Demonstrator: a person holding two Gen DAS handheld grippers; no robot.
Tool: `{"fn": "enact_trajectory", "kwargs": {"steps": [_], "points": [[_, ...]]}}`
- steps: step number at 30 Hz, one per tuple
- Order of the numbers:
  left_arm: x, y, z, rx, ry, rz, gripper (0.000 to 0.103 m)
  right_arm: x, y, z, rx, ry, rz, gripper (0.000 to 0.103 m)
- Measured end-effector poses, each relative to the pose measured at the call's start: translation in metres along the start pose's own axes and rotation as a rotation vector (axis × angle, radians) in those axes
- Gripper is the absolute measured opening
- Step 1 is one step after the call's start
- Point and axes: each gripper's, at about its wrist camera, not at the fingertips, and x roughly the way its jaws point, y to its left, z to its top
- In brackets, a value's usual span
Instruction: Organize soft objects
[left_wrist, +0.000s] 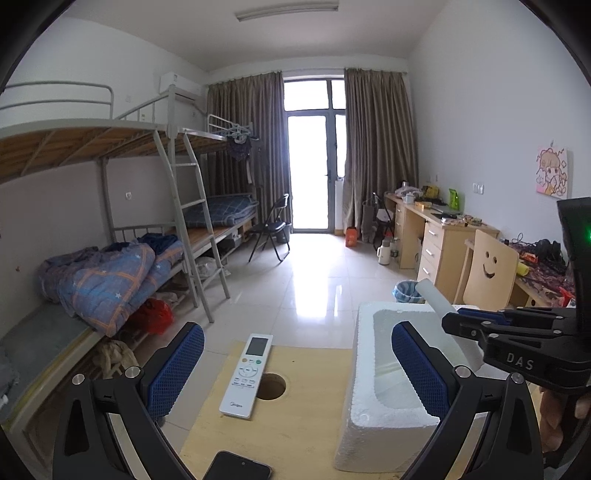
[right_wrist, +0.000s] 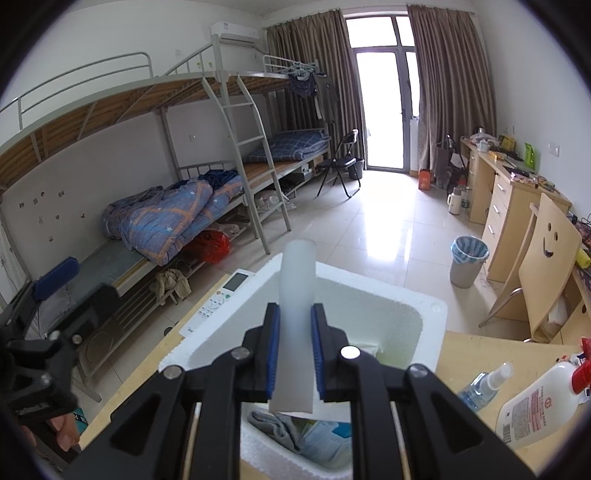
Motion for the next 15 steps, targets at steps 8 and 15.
{"fn": "enact_trajectory", "kwargs": {"steps": [8, 15], "points": [[-0.004, 0.001, -0.001, 0.002, -0.012, -0.009, 0.102, 0.001, -0.004, 0.001, 0.043, 0.011, -0.040, 0.064], [-0.006, 0.000, -0.002, 0.003, -0.008, -0.016, 0.102, -0.012, -0.004, 0.001, 0.054, -0.013, -0.049, 0.077]]}}
